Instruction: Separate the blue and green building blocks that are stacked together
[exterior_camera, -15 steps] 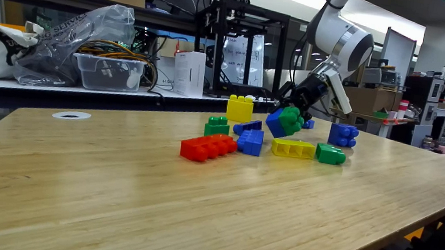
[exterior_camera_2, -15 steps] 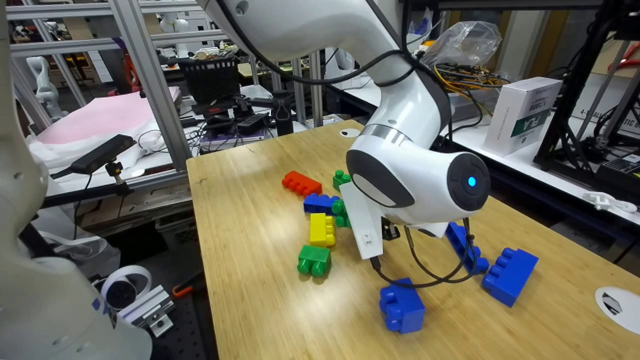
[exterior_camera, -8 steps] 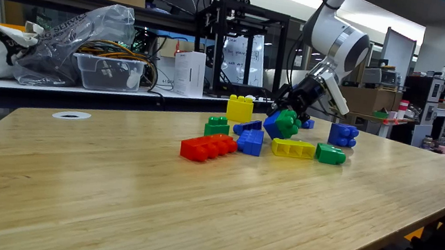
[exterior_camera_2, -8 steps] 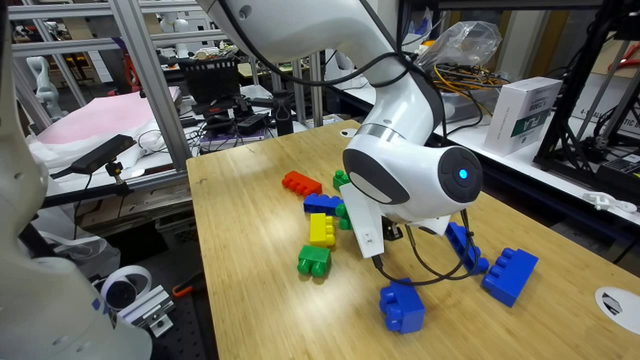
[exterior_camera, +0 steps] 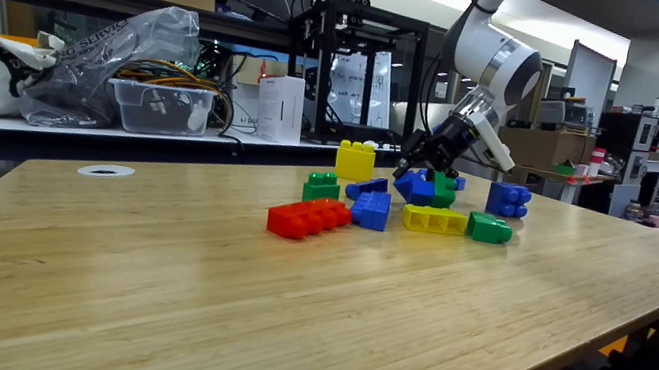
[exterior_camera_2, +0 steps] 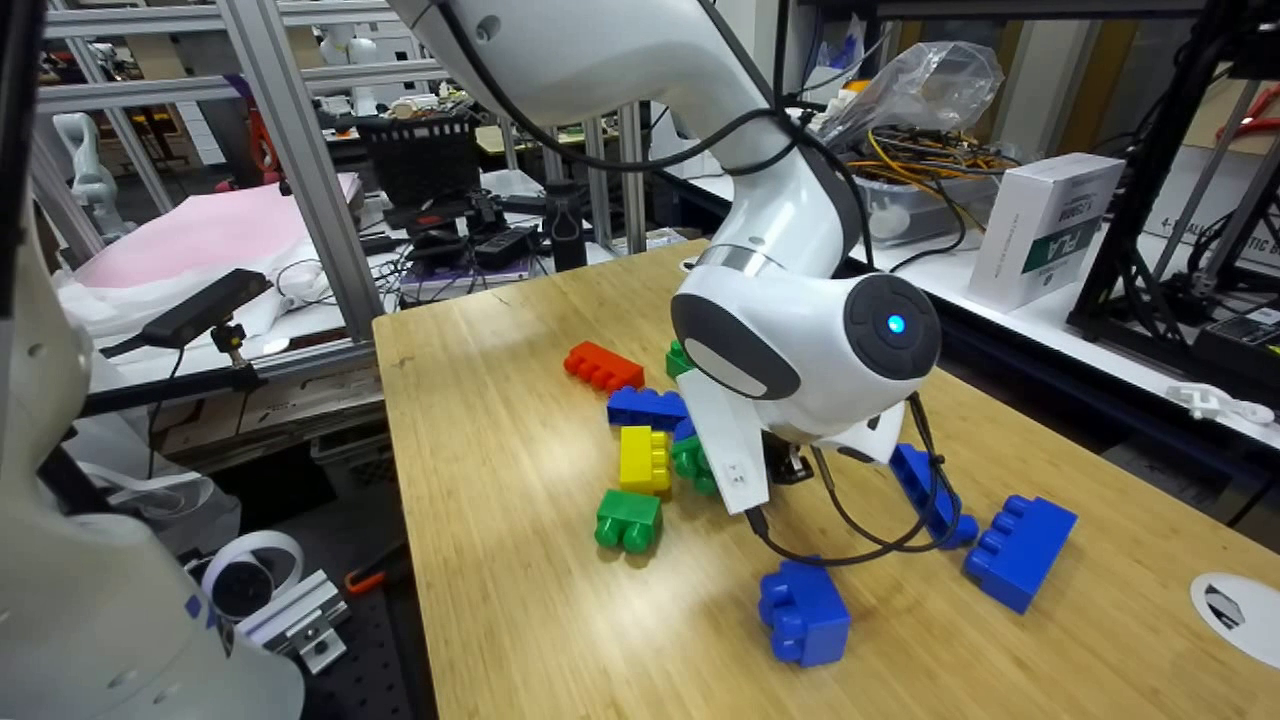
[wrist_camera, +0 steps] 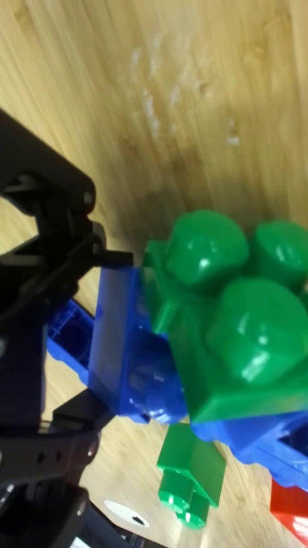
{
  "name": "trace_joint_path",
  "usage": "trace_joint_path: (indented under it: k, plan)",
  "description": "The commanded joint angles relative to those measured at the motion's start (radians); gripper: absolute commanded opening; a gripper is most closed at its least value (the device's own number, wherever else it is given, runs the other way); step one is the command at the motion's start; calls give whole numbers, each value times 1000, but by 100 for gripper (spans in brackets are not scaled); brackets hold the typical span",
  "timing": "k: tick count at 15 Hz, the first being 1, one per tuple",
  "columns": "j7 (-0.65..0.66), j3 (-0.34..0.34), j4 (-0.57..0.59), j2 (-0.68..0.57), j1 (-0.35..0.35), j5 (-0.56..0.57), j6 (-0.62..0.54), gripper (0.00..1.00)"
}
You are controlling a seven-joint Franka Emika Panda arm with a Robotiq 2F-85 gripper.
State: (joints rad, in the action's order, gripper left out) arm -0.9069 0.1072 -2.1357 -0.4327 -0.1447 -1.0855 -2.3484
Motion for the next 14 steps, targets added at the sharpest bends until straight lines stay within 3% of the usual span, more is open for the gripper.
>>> trace_joint_path:
  k: [1, 6, 8, 14]
  plan:
    - [15, -11, -33, 10, 28, 24, -149, 45]
    - [18, -34, -63, 30, 61, 26, -372, 45]
    - [18, -10, -73, 33, 105, 25, -447, 45]
    - [45, 17, -104, 42, 174, 76, -579, 45]
